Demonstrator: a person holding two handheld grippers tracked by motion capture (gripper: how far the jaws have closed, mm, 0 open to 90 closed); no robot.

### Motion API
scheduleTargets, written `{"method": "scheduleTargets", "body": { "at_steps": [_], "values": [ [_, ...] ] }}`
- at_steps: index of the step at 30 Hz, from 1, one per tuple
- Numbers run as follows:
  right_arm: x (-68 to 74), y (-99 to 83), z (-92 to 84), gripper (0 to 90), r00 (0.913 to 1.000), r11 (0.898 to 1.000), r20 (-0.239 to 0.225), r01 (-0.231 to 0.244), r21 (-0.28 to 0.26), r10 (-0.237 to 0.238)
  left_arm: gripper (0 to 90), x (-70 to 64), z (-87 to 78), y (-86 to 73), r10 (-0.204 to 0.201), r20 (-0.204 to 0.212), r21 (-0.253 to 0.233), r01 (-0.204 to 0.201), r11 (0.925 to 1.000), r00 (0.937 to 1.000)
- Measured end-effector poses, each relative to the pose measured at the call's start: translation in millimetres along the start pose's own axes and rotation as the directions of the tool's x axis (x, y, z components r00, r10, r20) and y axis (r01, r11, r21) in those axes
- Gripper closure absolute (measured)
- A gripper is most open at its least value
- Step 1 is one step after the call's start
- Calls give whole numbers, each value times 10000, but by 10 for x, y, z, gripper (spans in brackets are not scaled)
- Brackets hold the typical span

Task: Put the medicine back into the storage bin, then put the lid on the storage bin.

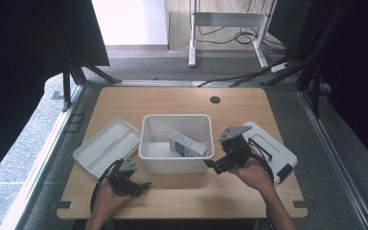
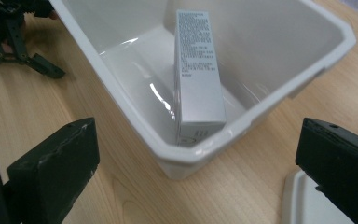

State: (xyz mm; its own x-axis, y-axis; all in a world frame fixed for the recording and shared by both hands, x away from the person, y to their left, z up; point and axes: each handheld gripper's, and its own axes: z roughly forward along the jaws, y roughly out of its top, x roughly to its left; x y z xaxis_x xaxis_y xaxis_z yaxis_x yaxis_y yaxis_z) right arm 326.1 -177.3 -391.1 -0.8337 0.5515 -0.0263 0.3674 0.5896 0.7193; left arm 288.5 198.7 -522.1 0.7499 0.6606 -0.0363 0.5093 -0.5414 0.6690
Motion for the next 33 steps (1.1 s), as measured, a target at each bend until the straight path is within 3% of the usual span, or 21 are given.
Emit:
{"method": "scheduleTargets", "body": {
  "at_steps": [16,21,26,33],
  "values": [
    [22,-697,328,0,9980,9981,337,-522,-322,533,0,-8,9,3,46,21,64,-46,10000,10000],
    [30,-852,419,0,9979,9983,332,-555,-166,561,0,-9,10,3,43,16,65,-43,10000,10000],
    [41,-1031,542,7,9976,9975,388,-592,392,577,0,-9,10,3,43,16,66,-43,10000,10000],
    [26,-1178,616,0,9959,9951,443,-818,562,794,0,-8,8,3,41,36,65,-42,10000,10000]
  ]
}}
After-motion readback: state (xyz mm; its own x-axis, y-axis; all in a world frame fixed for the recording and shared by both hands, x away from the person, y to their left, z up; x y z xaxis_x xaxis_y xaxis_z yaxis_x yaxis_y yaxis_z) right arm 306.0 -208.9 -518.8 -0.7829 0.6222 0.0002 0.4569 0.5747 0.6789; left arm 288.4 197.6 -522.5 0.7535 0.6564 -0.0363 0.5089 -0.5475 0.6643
